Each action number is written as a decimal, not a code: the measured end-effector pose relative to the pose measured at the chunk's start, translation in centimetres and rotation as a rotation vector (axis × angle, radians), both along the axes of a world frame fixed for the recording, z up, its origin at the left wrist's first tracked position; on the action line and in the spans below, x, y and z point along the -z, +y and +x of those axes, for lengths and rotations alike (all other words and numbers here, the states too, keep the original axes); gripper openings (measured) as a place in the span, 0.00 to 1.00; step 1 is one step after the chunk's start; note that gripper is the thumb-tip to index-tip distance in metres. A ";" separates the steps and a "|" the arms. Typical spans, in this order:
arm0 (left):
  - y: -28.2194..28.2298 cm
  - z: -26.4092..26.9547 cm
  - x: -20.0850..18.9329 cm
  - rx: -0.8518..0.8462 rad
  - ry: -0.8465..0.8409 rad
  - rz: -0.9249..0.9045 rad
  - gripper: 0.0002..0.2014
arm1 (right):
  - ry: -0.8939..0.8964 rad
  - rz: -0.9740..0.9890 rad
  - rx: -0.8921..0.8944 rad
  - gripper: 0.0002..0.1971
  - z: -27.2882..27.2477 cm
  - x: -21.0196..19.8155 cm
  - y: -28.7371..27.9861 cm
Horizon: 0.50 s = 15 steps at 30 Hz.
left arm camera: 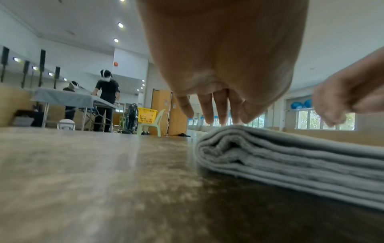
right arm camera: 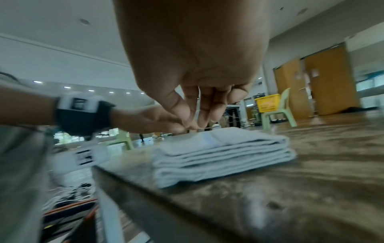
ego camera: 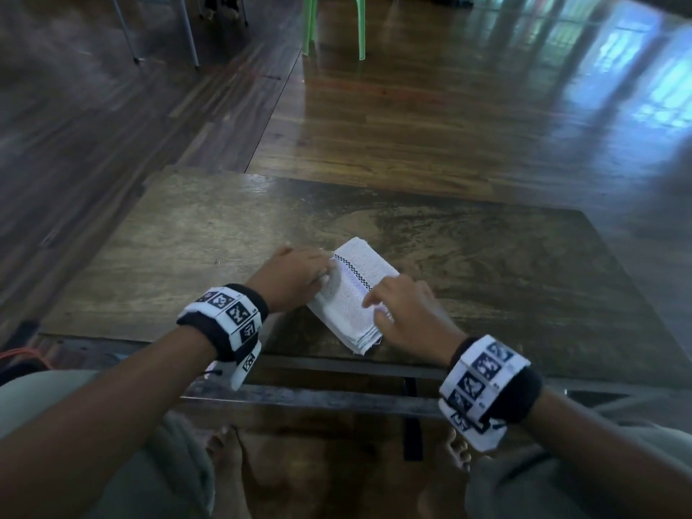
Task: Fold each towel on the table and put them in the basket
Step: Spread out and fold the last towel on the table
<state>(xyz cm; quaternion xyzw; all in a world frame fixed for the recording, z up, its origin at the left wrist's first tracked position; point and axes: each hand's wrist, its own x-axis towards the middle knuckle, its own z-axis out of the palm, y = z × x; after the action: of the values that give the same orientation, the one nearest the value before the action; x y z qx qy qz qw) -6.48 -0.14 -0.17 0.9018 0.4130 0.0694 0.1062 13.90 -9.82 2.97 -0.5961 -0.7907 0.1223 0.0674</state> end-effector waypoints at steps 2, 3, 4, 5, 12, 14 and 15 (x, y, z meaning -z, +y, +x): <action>0.7 0.2 0.0 0.020 0.078 -0.023 0.19 | -0.030 -0.037 -0.064 0.16 -1.2 0.5 -1.8; 0.9 0.4 0.1 0.034 0.098 -0.022 0.20 | -0.045 -0.073 -0.077 0.18 -1.6 0.9 -2.5; 1.1 0.6 0.3 0.048 0.115 -0.019 0.20 | -0.064 -0.107 -0.082 0.21 -1.7 1.4 -3.1; 1.2 0.7 0.4 0.060 0.140 -0.021 0.21 | -0.086 -0.125 -0.082 0.23 -1.7 1.8 -3.5; 0.1 2.6 0.4 0.113 0.381 0.124 0.24 | -0.306 -0.089 -0.050 0.30 0.5 1.9 -4.0; -0.5 3.2 -0.1 0.129 0.412 0.199 0.24 | -0.362 -0.058 -0.025 0.27 2.1 1.3 -3.4; -0.8 3.4 -0.4 0.144 0.405 0.206 0.24 | -0.391 -0.047 -0.005 0.26 3.0 1.1 -3.0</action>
<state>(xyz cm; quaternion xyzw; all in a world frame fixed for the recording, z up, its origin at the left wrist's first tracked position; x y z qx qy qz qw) -3.10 -0.98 0.20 0.9305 0.3513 -0.0789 -0.0670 16.94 -12.86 1.89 -0.6081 -0.7870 0.0227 -0.1018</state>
